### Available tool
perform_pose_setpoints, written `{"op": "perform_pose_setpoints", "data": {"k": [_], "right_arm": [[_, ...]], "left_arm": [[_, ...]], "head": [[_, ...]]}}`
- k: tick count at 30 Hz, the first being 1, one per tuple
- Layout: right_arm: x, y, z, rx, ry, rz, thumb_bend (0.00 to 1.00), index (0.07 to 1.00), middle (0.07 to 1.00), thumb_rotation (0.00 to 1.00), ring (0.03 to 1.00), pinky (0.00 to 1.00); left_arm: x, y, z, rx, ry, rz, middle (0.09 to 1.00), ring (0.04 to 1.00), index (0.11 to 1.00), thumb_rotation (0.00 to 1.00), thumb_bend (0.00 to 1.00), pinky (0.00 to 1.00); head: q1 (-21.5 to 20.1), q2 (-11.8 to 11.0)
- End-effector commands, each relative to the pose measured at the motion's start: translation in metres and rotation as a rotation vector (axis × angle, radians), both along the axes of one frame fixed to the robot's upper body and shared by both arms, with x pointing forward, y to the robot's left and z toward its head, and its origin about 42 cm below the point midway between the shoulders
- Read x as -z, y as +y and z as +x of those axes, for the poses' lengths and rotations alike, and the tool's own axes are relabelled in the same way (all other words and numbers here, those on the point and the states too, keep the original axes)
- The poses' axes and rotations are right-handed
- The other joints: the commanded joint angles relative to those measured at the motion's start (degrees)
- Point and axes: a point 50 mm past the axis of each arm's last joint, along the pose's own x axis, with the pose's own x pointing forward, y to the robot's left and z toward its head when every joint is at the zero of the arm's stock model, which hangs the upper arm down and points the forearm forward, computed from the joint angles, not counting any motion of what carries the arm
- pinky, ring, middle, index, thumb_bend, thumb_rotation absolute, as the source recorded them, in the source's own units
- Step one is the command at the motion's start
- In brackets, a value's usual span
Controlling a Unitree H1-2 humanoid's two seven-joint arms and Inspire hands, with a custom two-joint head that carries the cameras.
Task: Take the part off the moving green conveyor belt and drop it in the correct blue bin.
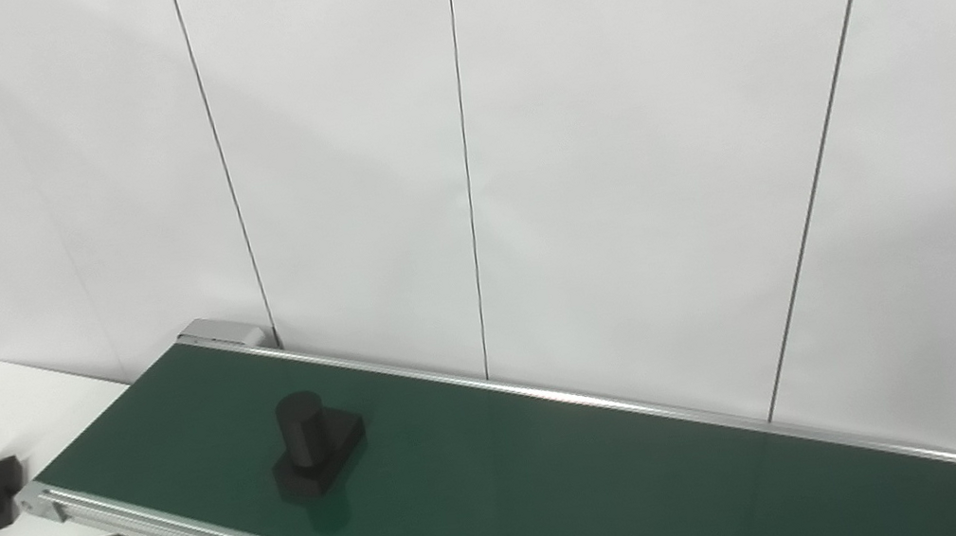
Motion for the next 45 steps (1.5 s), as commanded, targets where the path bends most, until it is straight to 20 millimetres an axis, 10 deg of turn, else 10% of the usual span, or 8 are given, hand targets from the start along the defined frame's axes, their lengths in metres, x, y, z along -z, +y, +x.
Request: {"op": "perform_pose_setpoints", "data": {"k": [1, 8, 14, 21, 40, 45], "right_arm": [[-0.014, -0.004, -0.001, 0.013, -0.079, 0.011, 0.2, 0.8, 0.729, 0.49, 0.661, 0.54], [-0.04, -0.015, -0.009, 0.056, -0.17, -0.044, 0.22, 0.798, 0.734, 0.43, 0.675, 0.54], [-0.064, -0.022, -0.009, 0.078, -0.204, -0.096, 0.29, 0.805, 0.736, 0.11, 0.668, 0.53], [-0.094, -0.026, -0.005, 0.078, -0.23, -0.116, 0.26, 0.808, 0.735, 0.1, 0.664, 0.52], [-0.124, -0.043, 0.043, 0.094, -0.351, -0.182, 0.39, 0.828, 0.745, 0.62, 0.694, 0.55], [-0.133, -0.045, 0.057, 0.1, -0.352, -0.199, 0.45, 0.826, 0.774, 0.6, 0.721, 0.58]], "left_arm": [[-0.011, -0.004, 0.002, -0.012, -0.069, -0.019, 0.73, 0.667, 0.75, 0.65, 0.66, 0.57], [-0.011, -0.004, 0.003, -0.013, -0.068, -0.025, 0.73, 0.669, 0.748, 0.65, 0.66, 0.57], [-0.01, -0.005, 0.004, -0.011, -0.065, -0.029, 0.734, 0.669, 0.753, 0.65, 0.66, 0.57], [-0.01, -0.006, 0.005, -0.01, -0.068, -0.023, 0.736, 0.669, 0.759, 0.66, 0.67, 0.57], [-0.013, -0.008, 0.007, -0.004, -0.08, -0.027, 0.75, 0.68, 0.775, 0.69, 0.71, 0.57], [-0.014, -0.008, 0.007, -0.007, -0.086, -0.026, 0.755, 0.689, 0.785, 0.7, 0.72, 0.58]], "head": [[-0.18, 0.12], [-1.46, 0.5], [-4.08, 0.93], [-5.78, 1.27], [-9.81, 3.68], [-10.76, 4.13]]}}
